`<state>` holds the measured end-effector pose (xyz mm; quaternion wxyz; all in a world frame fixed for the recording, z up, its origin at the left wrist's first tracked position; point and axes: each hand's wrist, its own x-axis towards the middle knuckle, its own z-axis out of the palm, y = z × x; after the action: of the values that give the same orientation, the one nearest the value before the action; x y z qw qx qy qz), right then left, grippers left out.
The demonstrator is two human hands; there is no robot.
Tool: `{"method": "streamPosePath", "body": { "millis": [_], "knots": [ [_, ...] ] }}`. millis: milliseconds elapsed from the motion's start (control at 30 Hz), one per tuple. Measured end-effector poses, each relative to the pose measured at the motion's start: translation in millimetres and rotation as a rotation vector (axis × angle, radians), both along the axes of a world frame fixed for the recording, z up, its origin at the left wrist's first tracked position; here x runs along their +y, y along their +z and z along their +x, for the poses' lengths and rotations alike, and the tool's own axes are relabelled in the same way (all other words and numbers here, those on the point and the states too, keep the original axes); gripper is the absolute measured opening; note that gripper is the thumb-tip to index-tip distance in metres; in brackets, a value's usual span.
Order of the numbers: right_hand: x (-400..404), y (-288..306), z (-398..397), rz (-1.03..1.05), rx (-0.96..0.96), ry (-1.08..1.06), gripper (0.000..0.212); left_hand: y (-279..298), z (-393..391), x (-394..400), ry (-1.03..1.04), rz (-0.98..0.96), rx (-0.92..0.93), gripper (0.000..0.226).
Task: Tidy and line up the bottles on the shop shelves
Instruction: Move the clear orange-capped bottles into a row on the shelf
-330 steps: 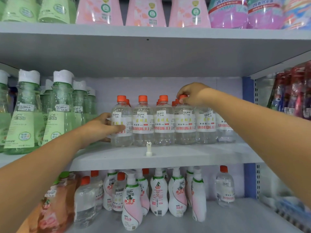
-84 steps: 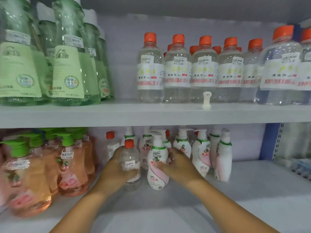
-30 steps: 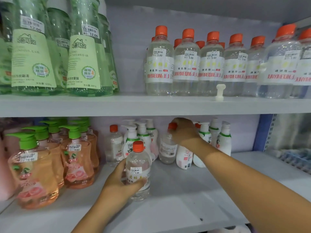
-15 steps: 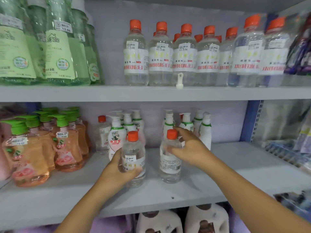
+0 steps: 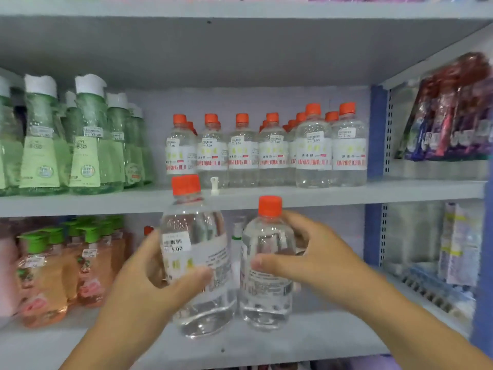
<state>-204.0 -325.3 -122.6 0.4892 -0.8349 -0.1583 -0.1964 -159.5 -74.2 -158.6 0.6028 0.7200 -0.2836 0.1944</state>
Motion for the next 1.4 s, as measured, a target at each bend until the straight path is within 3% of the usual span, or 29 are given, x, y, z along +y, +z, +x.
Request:
{"method": "streamPosePath", "body": {
  "millis": [100,267,400,467,533,667,800,867,967,1033,1200,1333,1400],
  "knots": [
    [-12.3,59.6,-31.2,-0.035,-0.149,-0.038,0.061,60.1,-21.5,-20.8,-0.013,-0.022,-0.129,0.052],
    [-20.6,143.3,-16.5,0.0,-0.294,-0.136,0.048,139.5,1.4,-49.6,0.0,-0.084,-0.189,0.061],
    [-19.6,166.8,26.6,-0.078,-0.232,-0.268,0.071,173.9,52.8,-70.3,0.067,-0.044,-0.114,0.061],
    [-18.7,165.3,46.3,-0.126,-0.197,-0.363,0.098,179.2,73.1,-78.3,0.107,0.019,-0.059,0.068],
    [-18.2,160.2,62.5,-0.133,-0.172,-0.405,0.105,179.6,88.5,-82.8,0.113,0.088,-0.009,0.071],
    [-15.9,153.7,85.7,-0.177,-0.215,-0.474,0.075,173.5,117.5,-82.7,0.063,0.172,0.069,0.07],
    [-9.2,159.2,96.6,-0.462,-0.321,-0.673,0.065,166.7,137.1,-79.5,0.054,0.245,0.095,0.054],
    [-7.2,162.5,99.5,-0.58,-0.292,-0.727,0.072,163.8,143.6,-79.2,0.071,0.322,0.101,0.06],
    [-7.3,168.5,101.9,-0.733,-0.248,-0.793,0.103,163.8,148.1,-77.1,0.108,0.442,0.067,0.089],
    [-8.0,174.7,101.4,-0.802,-0.224,-0.81,0.11,164.1,154.9,-73.4,0.094,0.494,0.049,0.103],
    [-16.2,190.8,102.4,-0.877,-0.129,-0.775,0.102,160.4,165.7,-65.6,-0.069,0.397,0.097,0.047],
    [-28.3,211.0,96.2,-0.892,0.042,-0.676,0.095,154.3,161.0,-72.7,-0.011,0.357,0.054,0.061],
    [-30.3,222.7,95.6,-0.91,0.055,-0.659,0.082,154.6,158.3,-78.7,0.048,0.391,0.031,0.074]
  ]
}}
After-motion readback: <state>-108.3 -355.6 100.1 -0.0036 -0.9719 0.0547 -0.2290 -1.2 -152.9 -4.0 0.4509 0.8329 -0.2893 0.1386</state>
